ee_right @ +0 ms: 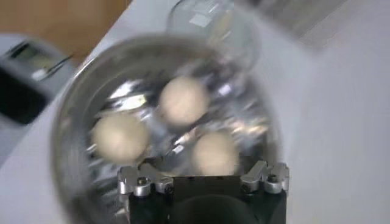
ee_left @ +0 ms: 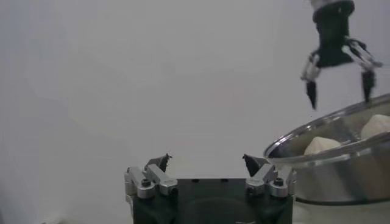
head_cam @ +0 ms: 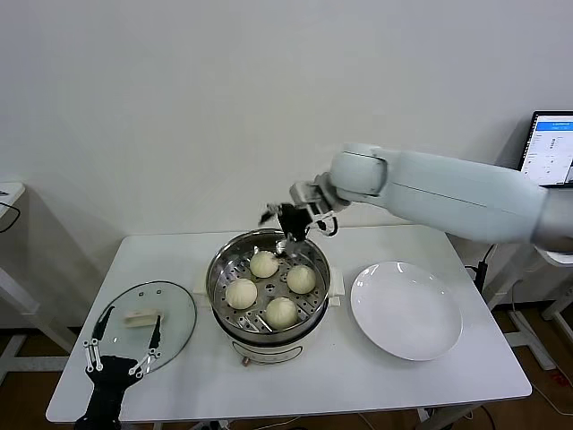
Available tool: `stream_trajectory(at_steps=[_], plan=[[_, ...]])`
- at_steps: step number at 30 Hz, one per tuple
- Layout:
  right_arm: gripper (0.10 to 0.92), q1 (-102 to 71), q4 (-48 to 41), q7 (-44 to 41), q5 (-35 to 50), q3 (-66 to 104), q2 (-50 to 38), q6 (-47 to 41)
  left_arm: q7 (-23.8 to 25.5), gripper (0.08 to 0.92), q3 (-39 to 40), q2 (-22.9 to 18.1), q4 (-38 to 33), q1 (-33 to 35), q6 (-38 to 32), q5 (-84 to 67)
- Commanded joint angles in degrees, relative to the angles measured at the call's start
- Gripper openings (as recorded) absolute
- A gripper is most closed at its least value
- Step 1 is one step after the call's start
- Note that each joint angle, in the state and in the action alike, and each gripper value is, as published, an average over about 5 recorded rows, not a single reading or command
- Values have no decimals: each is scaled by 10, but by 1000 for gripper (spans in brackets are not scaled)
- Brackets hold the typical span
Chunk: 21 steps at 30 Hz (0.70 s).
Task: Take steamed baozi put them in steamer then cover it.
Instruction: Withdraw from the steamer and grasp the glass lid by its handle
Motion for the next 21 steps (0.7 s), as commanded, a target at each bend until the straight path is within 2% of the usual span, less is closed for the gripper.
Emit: stream_trajectory(at_steps=[1,5,10,15,21], plan=[[823,-353,55,502,23,366,-158,135,-23,823,-19,11,-1,-51,28,93],[823,-581,43,494,-6,571,-145,175,-35,823,-29,19,9,-76,44,133],[823,-801,5,440,-60,771,-62,227,-48,823,-42,24,34,-92,62,232],[823,-915,-4,421,-109,865,45,258,-57,823,-61,26,77,-94,99,399],[823,-976,4,425,-152,911,140,295,-95,823,-65,42,185,-113,109,540]])
